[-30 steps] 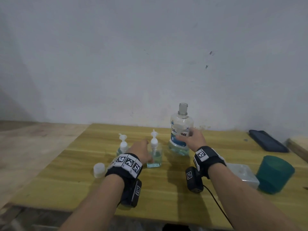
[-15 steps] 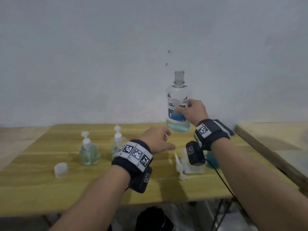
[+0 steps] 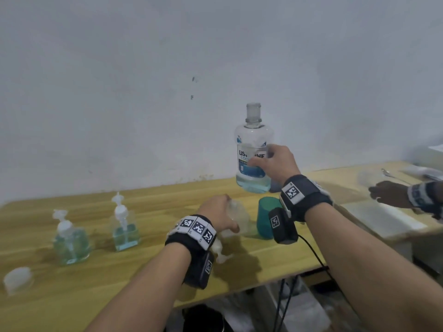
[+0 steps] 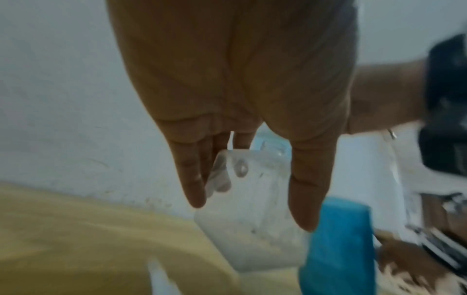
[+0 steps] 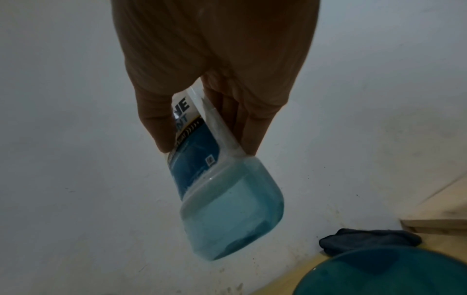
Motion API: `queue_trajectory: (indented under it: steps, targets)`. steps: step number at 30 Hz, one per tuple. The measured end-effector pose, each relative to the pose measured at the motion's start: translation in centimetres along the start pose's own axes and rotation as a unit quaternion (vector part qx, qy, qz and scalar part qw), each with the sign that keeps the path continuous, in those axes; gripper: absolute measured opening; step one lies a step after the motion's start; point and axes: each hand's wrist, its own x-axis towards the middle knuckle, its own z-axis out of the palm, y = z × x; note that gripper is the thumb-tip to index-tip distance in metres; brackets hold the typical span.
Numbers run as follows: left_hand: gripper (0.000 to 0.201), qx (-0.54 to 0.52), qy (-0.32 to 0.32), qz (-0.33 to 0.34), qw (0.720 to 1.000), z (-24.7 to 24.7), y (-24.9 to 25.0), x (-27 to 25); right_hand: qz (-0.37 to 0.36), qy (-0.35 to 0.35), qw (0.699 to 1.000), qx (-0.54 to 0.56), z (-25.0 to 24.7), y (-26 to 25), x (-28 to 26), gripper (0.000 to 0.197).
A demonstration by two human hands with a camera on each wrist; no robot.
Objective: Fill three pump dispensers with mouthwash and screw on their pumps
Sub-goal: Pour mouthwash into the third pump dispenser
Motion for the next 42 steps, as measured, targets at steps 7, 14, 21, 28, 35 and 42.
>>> queue_trajectory:
  steps: [7, 14, 21, 28, 35, 42]
  targets:
    - [0.097, -0.046, 0.074, -0.113, 0.99, -5.1, -7.2, -2.1, -0.058, -0.083, 0.995, -0.019, 4.7, -1.3, 1.2, 0.03]
    - [0.086, -0.077, 0.089, -0.171, 0.978, -4.3, -12.0, -4.4, -0.086, -0.189, 0.966, -0.156, 9.3, -1.8, 1.2, 0.05]
    - [0.087, -0.077, 0.084, -0.173, 0.978, -3.5, -13.4, -4.3, -0.125, -0.256, 0.901, -0.329, 11.5, -2.0, 0.0, 0.046]
    - [0.085, -0.06, 0.092, -0.172, 0.979, -3.3, -13.3, -4.0, -0.131, -0.272, 0.866, -0.398, 11.9, -2.0, -0.3, 0.034]
    - [0.079, -0.05, 0.088, -0.184, 0.978, -3.5, -13.3, -4.0, -0.128, -0.278, 0.854, -0.42, 12.2, -1.7, -0.4, 0.037]
    - [0.078, -0.045, 0.085, -0.184, 0.978, -3.5, -13.3, -3.9, -0.143, -0.273, 0.843, -0.441, 12.4, -1.8, -0.2, 0.036]
